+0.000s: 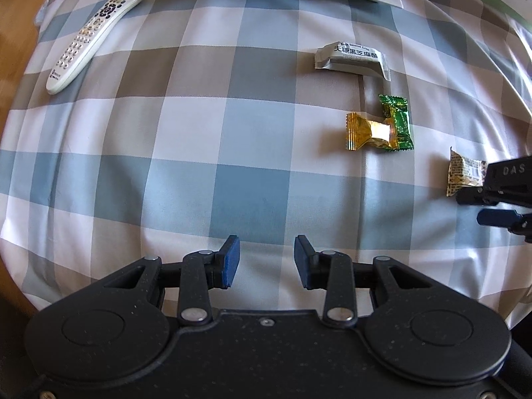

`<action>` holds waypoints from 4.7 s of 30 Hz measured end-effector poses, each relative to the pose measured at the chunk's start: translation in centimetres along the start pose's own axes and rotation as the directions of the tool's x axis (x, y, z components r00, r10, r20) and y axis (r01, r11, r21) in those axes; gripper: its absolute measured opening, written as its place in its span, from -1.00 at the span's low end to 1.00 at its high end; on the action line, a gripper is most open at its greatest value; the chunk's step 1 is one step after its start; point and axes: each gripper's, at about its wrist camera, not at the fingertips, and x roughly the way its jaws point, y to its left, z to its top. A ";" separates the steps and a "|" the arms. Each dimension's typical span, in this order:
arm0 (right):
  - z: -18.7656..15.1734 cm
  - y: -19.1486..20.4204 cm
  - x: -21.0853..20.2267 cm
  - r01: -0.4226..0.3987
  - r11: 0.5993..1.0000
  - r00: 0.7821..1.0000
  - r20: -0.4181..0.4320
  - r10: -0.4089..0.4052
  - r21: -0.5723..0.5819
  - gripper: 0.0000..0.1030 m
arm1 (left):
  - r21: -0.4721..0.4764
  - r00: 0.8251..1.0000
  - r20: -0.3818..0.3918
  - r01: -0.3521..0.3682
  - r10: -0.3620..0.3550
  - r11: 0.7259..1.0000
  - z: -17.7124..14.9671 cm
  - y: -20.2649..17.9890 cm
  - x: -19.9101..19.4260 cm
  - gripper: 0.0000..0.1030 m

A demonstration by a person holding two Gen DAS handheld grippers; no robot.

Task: Organize snacks
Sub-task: 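Grasp the brown patterned packet with the right gripper, then grasp the gold-wrapped candy with the left gripper while the right gripper holds the brown packet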

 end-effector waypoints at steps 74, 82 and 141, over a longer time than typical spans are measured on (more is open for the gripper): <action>-4.7 -1.9 0.7 0.040 0.960 0.983 0.184 0.013 -0.279 -0.20 | 0.061 0.983 0.172 0.047 -0.057 0.997 0.2 -2.2 0.4 -0.11; -5.2 -1.4 1.0 0.070 0.946 0.980 0.199 -0.005 -0.317 -0.23 | 0.016 0.982 0.183 -0.048 0.044 0.999 3.4 -3.9 0.0 -0.11; -3.3 -2.8 1.0 0.000 0.969 0.992 0.120 0.030 -0.247 -0.30 | 0.037 0.998 0.050 -0.040 0.038 0.999 7.4 -9.4 4.9 -0.05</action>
